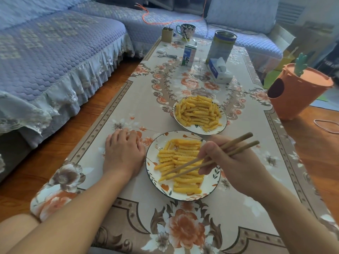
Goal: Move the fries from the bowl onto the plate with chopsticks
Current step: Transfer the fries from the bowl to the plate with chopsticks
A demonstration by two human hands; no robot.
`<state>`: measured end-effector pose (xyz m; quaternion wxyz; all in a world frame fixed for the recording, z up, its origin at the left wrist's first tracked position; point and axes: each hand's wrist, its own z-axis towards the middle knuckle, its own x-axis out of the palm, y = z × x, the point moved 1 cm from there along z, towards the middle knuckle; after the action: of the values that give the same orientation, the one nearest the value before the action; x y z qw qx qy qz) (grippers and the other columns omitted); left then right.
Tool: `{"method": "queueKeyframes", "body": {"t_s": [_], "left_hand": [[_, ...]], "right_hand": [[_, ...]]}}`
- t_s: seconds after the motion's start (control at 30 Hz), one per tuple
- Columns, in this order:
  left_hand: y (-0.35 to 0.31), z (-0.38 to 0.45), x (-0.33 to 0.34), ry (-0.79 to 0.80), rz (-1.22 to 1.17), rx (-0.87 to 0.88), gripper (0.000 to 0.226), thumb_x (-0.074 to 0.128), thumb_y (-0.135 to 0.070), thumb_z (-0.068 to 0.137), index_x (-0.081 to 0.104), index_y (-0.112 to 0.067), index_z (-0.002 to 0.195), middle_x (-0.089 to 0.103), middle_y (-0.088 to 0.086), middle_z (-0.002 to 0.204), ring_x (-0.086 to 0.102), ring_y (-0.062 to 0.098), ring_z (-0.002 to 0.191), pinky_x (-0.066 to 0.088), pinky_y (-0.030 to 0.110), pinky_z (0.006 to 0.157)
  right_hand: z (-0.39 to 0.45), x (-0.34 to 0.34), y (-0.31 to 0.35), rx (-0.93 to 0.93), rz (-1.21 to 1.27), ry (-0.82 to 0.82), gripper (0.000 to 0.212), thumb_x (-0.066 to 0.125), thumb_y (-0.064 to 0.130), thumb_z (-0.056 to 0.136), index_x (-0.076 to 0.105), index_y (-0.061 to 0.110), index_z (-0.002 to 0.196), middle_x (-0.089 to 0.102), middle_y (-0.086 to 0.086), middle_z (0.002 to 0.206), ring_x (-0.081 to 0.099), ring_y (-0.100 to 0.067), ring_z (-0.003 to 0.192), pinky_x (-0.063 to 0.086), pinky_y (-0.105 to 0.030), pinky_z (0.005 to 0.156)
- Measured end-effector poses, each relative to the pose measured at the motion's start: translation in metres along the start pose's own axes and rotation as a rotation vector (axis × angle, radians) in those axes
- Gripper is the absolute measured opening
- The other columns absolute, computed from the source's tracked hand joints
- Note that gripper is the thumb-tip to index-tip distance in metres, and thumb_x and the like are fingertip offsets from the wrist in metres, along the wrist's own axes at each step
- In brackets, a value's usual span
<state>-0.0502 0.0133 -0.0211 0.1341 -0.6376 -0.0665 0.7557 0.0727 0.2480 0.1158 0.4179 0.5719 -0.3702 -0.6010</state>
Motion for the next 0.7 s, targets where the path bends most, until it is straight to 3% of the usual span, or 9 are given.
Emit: {"method": "queueKeyframes", "body": {"t_s": [0.23,0.4,0.7], "left_hand": [[-0.001,0.000,-0.001,-0.005,-0.004,0.001,0.041,0.048,-0.032,0.098,0.061,-0.015,0.133,0.055,0.016,0.142,0.043,0.034,0.138,0.029,0.051,0.119],[-0.001,-0.001,-0.001,-0.005,-0.001,0.001,0.041,0.048,-0.032,0.099,0.060,-0.015,0.134,0.054,0.016,0.144,0.042,0.034,0.138,0.028,0.051,0.120],[-0.001,-0.001,-0.003,0.010,0.006,0.001,0.042,0.046,-0.034,0.100,0.059,-0.016,0.136,0.052,0.015,0.146,0.041,0.033,0.140,0.027,0.050,0.120]], "right_hand": [[-0.003,-0.015,0.005,-0.026,0.038,-0.085,0.034,0.059,0.032,0.091,0.070,0.001,0.083,0.070,-0.019,0.068,0.074,-0.028,0.061,0.061,-0.033,0.060],[-0.006,-0.008,-0.005,0.010,0.052,-0.059,0.036,0.054,0.031,0.094,0.068,0.001,0.082,0.068,-0.019,0.068,0.073,-0.030,0.061,0.062,-0.043,0.061],[-0.010,-0.007,-0.006,-0.041,0.108,-0.105,0.037,0.054,0.031,0.093,0.068,-0.001,0.081,0.068,-0.017,0.067,0.073,-0.029,0.058,0.061,-0.039,0.057]]}}
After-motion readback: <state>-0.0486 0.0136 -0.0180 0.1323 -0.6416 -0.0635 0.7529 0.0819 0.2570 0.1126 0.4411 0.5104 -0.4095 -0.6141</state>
